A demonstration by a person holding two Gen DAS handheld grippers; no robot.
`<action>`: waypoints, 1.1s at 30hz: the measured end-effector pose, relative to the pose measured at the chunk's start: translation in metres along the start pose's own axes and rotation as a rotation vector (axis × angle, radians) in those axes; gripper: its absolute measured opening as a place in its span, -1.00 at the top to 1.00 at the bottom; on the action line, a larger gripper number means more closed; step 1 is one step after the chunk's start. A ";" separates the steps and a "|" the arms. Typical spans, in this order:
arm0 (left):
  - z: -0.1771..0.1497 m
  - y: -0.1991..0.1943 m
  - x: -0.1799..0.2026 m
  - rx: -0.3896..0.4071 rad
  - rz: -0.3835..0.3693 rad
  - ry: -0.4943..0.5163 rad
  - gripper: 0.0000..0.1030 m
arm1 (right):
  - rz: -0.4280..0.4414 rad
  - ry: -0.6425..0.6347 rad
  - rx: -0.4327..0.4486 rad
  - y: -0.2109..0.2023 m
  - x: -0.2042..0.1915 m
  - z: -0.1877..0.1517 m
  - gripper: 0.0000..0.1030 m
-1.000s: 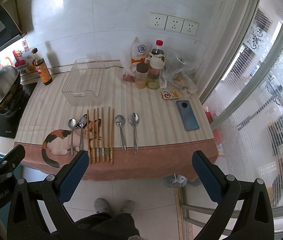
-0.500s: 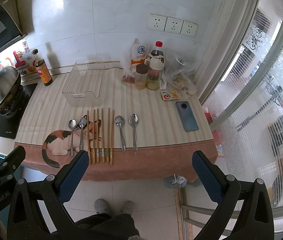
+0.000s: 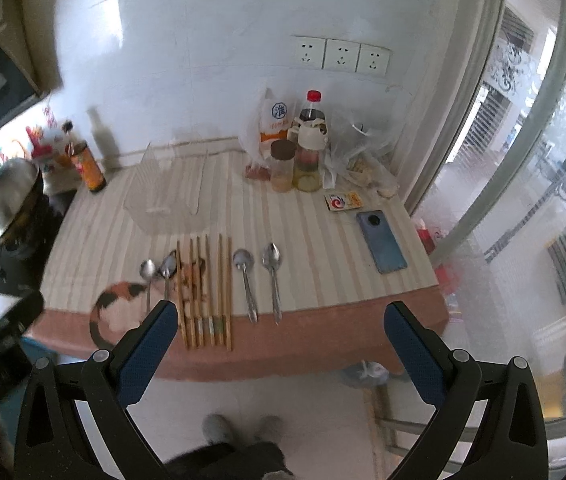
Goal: Organize utensils
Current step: 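Grasp a metal spoon with the left tool while the right tool grasps another spoon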
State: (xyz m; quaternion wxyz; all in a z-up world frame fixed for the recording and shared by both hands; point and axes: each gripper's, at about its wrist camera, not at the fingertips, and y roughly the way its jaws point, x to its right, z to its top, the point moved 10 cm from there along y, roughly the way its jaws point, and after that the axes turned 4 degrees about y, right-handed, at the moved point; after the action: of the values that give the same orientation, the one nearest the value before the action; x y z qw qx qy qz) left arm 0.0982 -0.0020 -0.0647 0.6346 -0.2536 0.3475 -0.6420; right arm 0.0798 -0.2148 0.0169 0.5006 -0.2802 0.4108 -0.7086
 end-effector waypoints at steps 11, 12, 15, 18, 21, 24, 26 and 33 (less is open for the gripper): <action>-0.004 0.125 -0.024 -0.131 0.095 -0.048 -1.00 | -0.012 0.061 -0.091 0.118 0.024 0.002 -0.91; -0.009 0.137 -0.026 -0.157 0.092 -0.045 -1.00 | -0.017 0.055 -0.099 0.132 0.024 0.002 -0.87; -0.029 0.191 -0.022 -0.290 0.043 -0.039 -1.00 | -0.015 0.061 -0.175 0.175 0.025 -0.004 -0.72; -0.057 0.233 -0.013 -0.420 -0.035 -0.032 -0.62 | 0.001 0.078 -0.245 0.211 0.024 -0.011 -0.57; -0.084 0.269 -0.003 -0.534 -0.092 -0.013 -0.34 | -0.013 0.081 -0.315 0.245 0.025 -0.022 -0.43; -0.097 0.297 0.005 -0.597 -0.143 0.002 -0.14 | -0.025 0.097 -0.396 0.271 0.023 -0.035 -0.39; -0.102 0.315 0.013 -0.629 -0.171 0.021 0.01 | -0.035 0.095 -0.439 0.286 0.020 -0.041 -0.36; -0.092 0.331 0.031 -0.601 -0.164 0.135 0.69 | -0.077 0.106 -0.508 0.322 0.013 -0.051 -0.36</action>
State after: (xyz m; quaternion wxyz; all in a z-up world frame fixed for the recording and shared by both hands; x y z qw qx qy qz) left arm 0.2363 -0.0057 -0.3805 0.4528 -0.4137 0.5414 -0.5751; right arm 0.1885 -0.2635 -0.2874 0.3649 -0.3749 0.5902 -0.6148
